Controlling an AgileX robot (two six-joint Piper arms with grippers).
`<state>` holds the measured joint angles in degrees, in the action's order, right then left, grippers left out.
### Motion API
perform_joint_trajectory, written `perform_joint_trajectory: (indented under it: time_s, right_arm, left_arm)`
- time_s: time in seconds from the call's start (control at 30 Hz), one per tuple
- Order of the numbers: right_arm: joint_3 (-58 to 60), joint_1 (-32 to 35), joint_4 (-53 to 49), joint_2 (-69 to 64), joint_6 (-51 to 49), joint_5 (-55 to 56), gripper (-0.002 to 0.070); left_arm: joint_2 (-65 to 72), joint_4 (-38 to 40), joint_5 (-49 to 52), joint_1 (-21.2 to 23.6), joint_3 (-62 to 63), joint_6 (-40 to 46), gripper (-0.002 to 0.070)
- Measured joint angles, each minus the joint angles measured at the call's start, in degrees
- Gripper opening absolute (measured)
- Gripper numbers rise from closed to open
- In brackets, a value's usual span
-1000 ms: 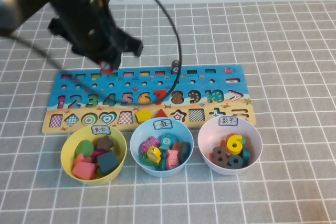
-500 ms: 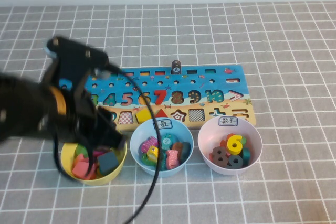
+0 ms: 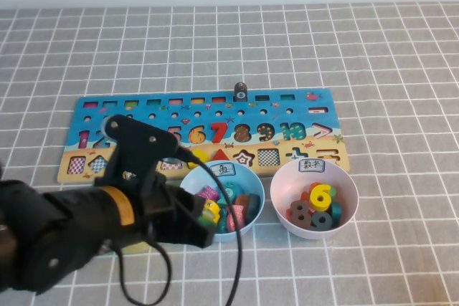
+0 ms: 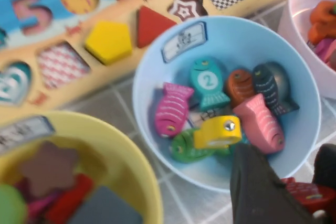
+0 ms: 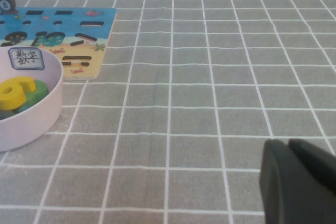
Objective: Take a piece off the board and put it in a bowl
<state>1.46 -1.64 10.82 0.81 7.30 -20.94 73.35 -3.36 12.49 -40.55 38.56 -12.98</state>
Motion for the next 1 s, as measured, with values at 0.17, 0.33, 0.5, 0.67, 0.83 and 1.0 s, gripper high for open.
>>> perform_joint_trajectory:
  time_s: [0.17,0.33,0.5,0.67,0.83,1.0]
  right_arm:
    - [0.0,0.0,0.0,0.0,0.0,0.0,-0.0018]
    - [0.0,0.0,0.0,0.0,0.0,0.0,-0.0018]
    - [0.0,0.0,0.0,0.0,0.0,0.0,-0.0018]
    - [0.0,0.0,0.0,0.0,0.0,0.0,-0.0018]
    - [0.0,0.0,0.0,0.0,0.0,0.0,-0.0018]
    - [0.0,0.0,0.0,0.0,0.0,0.0,-0.0018]
  left_arm:
    - [5.5,0.6,2.9,-0.8,1.8,-9.7,0.0198]
    - [12.1,0.6,15.1,-1.8,11.0,-13.0,0.0198]
    - [17.5,0.6,20.4,-4.4,21.0,-13.2,0.0198]
    - [22.2,0.6,23.7,-5.4,27.2,-13.3,0.0198]
    - [25.8,-0.1,27.7,-5.4,29.3,-13.4,0.0198]
    - [26.6,-1.4,28.1,-5.4,29.4,-13.4,0.0198]
